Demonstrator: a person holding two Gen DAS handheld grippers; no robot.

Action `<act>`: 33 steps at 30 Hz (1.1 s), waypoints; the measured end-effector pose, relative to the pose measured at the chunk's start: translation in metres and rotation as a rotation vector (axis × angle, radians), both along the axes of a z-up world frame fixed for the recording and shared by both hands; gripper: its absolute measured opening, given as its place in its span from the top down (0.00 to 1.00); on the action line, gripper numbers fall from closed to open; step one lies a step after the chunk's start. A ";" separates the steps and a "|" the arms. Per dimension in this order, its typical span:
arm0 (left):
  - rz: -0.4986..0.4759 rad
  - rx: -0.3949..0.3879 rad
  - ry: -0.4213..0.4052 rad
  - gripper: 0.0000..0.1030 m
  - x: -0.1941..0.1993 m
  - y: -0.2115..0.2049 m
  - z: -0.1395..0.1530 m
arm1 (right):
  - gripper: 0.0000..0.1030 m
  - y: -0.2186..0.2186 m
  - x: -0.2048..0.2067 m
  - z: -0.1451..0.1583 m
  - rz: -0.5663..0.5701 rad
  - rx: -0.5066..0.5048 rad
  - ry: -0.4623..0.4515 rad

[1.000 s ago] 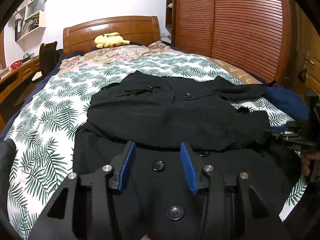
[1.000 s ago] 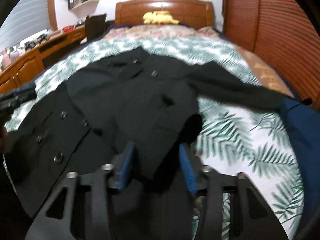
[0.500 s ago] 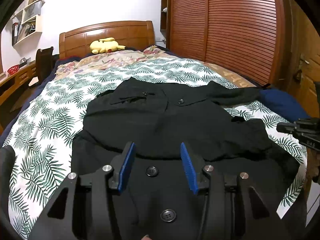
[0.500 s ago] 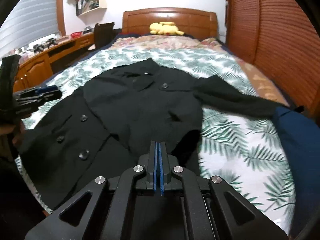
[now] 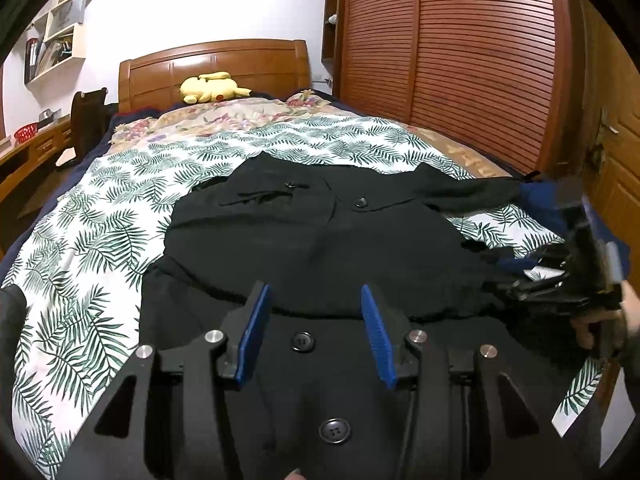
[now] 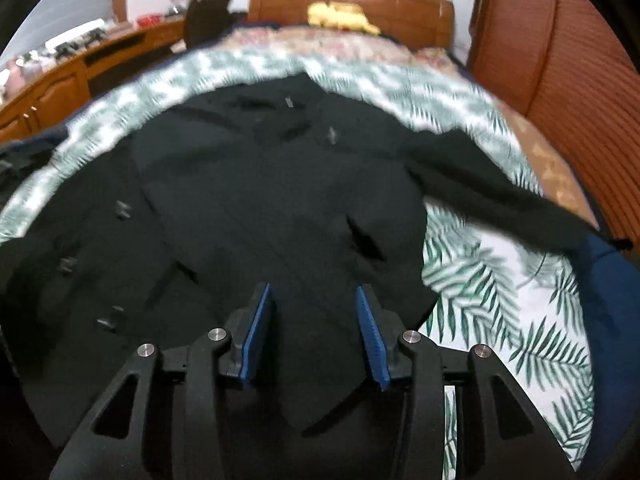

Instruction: Fold large clothes

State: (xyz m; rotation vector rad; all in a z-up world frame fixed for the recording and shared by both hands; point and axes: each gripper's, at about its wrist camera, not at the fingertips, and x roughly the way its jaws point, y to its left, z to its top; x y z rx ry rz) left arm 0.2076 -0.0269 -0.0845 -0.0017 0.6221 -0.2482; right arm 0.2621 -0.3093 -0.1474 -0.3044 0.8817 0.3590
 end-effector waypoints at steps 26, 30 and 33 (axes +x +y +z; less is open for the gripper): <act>-0.027 0.006 0.018 0.55 0.019 -0.034 -0.011 | 0.35 -0.106 0.034 0.080 -0.156 0.005 -0.087; -0.028 -0.013 0.032 0.55 0.020 -0.035 -0.014 | 0.34 -0.147 0.064 0.101 -0.244 -0.006 -0.108; -0.047 -0.023 0.041 0.55 0.019 -0.040 -0.015 | 0.34 -0.175 0.085 0.112 -0.302 -0.009 -0.127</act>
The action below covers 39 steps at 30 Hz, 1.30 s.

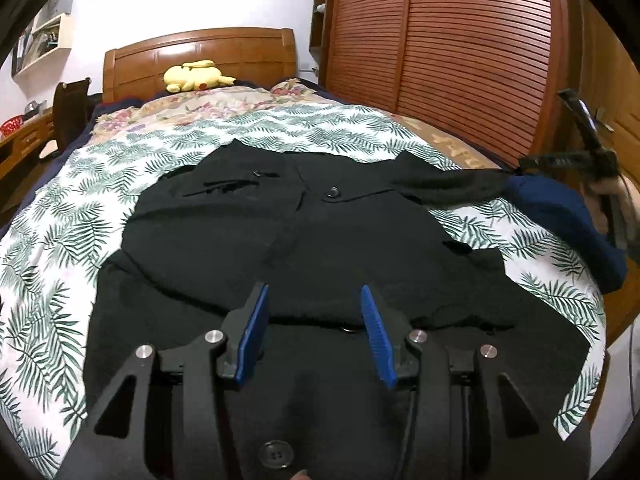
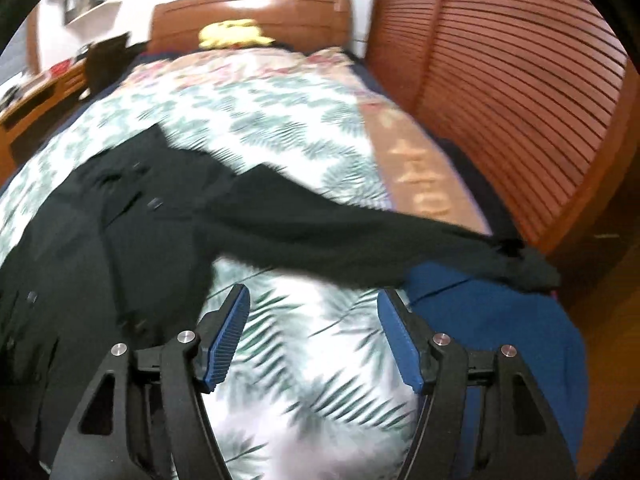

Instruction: Fold large clothes

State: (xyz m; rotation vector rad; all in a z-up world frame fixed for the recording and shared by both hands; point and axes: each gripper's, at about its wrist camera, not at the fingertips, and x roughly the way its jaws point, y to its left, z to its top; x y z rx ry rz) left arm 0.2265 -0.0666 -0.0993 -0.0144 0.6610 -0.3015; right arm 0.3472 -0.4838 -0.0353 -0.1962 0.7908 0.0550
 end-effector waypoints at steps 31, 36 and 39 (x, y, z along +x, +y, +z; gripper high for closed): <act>-0.091 0.066 0.061 0.54 0.014 -0.026 -0.018 | 0.34 -0.199 0.133 -0.019 -0.500 -0.105 0.212; -0.092 0.067 0.058 0.54 0.013 -0.026 -0.017 | 0.34 -0.206 0.130 -0.037 -0.514 -0.094 0.279; -0.089 0.066 0.057 0.54 0.012 -0.025 -0.016 | 0.41 -0.201 0.126 -0.045 -0.498 -0.091 0.304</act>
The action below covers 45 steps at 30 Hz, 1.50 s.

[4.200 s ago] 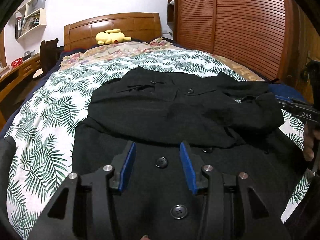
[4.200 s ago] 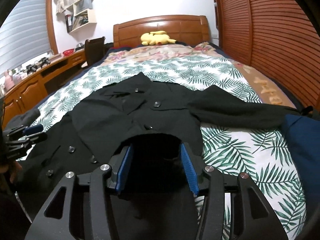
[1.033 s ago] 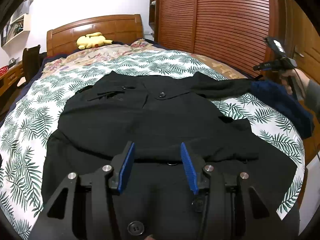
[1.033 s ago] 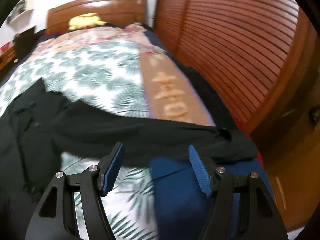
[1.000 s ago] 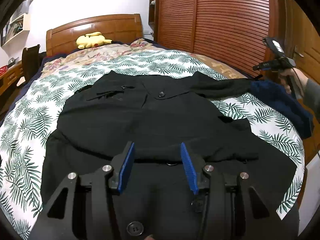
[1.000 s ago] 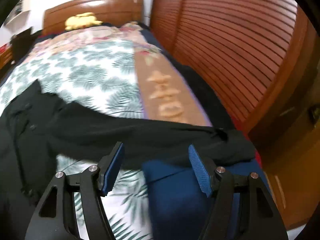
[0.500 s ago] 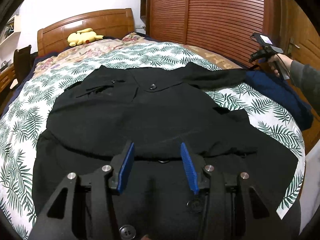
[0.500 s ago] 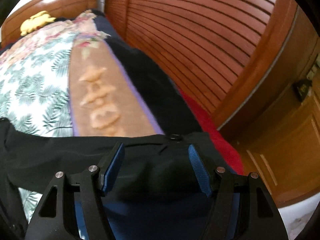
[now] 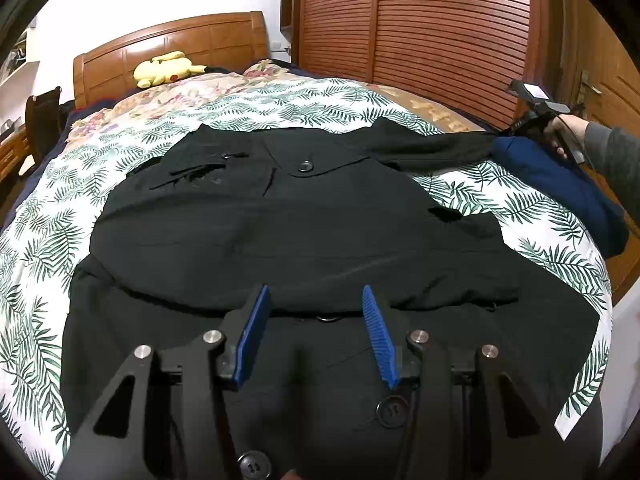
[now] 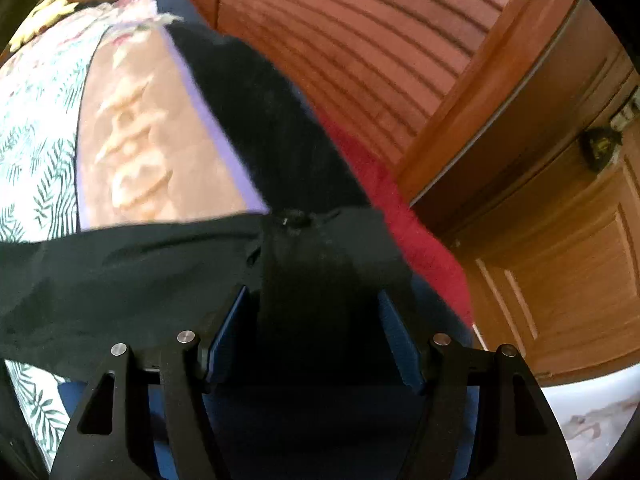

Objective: Fold large clothes
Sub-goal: 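Grasp the other sleeve with the right tool and lift it up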

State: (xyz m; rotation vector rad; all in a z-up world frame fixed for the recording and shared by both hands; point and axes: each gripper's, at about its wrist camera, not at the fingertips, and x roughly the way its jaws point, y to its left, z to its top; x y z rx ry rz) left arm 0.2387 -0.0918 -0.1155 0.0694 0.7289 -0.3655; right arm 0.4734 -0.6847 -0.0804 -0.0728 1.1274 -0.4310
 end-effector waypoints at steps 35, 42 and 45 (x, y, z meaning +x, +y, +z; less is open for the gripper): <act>0.122 -0.015 -0.108 0.54 -0.051 0.087 0.038 | 0.94 0.398 -0.072 0.131 0.810 -0.147 -0.329; 0.166 -0.009 -0.120 0.54 -0.061 0.115 0.041 | 0.95 0.462 -0.106 0.161 0.918 -0.129 -0.406; 0.186 -0.008 -0.125 0.54 -0.066 0.123 0.040 | 0.95 0.488 -0.124 0.162 0.972 -0.116 -0.422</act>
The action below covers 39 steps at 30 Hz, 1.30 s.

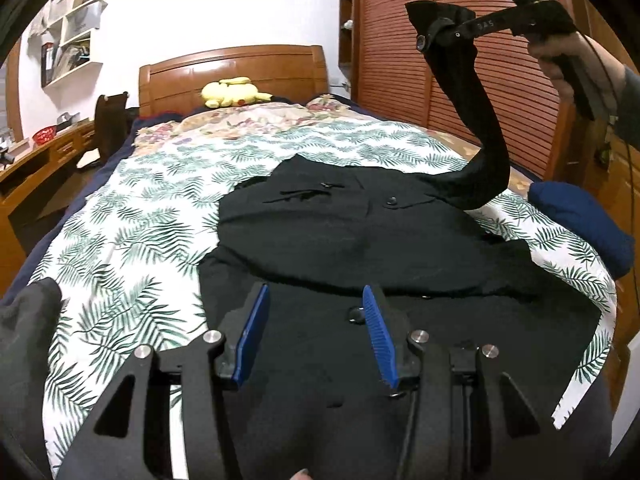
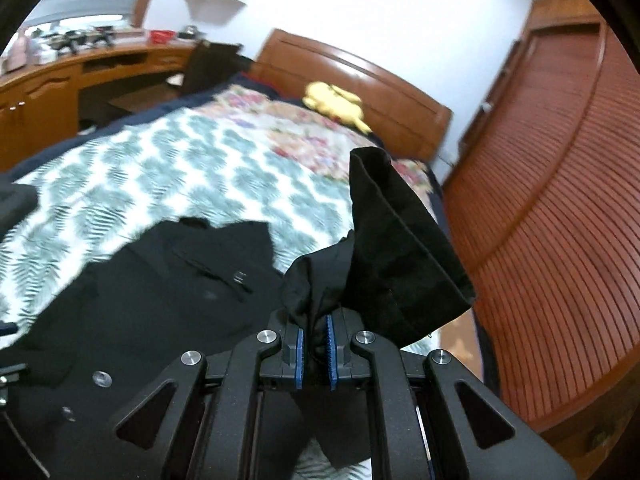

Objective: Fold large clothes
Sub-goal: 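Grasp the other sleeve with the right tool and lift it up, then fold the held sleeve across the coat front and release with the right tool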

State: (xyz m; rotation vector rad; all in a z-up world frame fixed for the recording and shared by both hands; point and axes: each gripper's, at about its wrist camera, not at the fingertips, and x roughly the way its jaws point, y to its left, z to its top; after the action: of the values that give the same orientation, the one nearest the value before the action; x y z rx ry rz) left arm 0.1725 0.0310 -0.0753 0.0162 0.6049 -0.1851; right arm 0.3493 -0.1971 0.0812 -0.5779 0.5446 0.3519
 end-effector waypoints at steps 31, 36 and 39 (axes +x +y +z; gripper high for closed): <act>0.135 -0.006 -0.002 0.54 -0.013 0.057 -0.004 | 0.95 0.080 -0.118 -0.068 0.267 0.052 0.170; 0.136 -0.003 -0.001 0.54 -0.013 0.058 -0.005 | 0.94 0.069 -0.135 -0.081 0.283 0.109 0.251; 0.138 -0.005 -0.001 0.54 -0.013 0.058 -0.006 | 0.94 0.067 -0.147 -0.090 0.289 0.100 0.273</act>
State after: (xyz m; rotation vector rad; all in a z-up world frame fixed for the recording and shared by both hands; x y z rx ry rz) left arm 0.1594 0.0889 -0.0810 -0.0300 0.6025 -0.0530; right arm 0.2021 -0.1296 -0.0091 -0.5156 0.7030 0.7357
